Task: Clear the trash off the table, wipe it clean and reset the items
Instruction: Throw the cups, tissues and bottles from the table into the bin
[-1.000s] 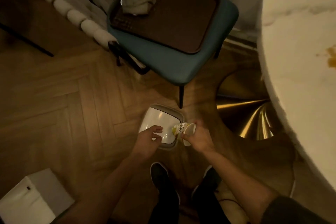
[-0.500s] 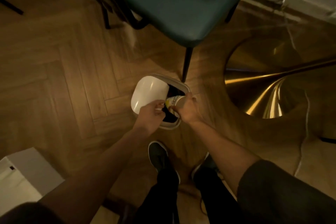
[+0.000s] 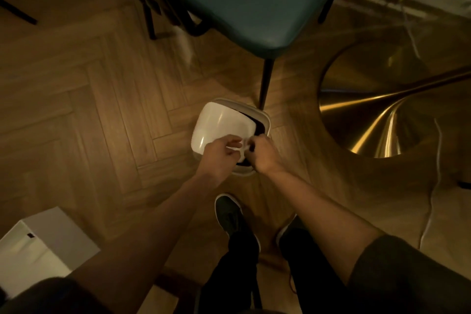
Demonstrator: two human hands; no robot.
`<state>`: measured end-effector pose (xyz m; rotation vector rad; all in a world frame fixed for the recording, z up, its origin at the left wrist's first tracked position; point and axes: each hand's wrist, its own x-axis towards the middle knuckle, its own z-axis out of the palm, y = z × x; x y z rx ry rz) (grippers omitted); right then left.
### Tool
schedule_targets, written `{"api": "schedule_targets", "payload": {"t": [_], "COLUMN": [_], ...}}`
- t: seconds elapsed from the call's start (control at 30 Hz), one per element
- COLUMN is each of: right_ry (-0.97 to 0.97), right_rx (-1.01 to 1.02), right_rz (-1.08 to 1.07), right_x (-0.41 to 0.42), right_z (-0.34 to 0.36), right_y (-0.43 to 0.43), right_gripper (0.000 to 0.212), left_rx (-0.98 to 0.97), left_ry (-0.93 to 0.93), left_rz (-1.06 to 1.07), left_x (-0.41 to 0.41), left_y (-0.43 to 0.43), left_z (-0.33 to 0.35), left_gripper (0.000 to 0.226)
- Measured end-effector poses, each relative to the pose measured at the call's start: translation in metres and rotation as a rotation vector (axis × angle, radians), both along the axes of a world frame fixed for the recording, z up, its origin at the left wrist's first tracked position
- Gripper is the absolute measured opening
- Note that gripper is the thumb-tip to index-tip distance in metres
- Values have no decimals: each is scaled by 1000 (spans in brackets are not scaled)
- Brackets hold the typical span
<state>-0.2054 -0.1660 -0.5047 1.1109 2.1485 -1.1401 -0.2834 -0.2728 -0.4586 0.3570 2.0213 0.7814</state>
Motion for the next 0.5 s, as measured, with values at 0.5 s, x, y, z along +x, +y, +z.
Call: {"api": "schedule_targets", "payload": {"t": [0.5], "right_ry": [571], "right_rx": [190], "right_rz": [-238], "right_x": [2], "right_z": [294], "right_y": [94], "right_gripper": [9], "left_rx": [426], "left_ry": [134], "left_rz": [50], "left_x": [-19], "left_y": [93], "left_z": [240], "left_gripper": [19]}}
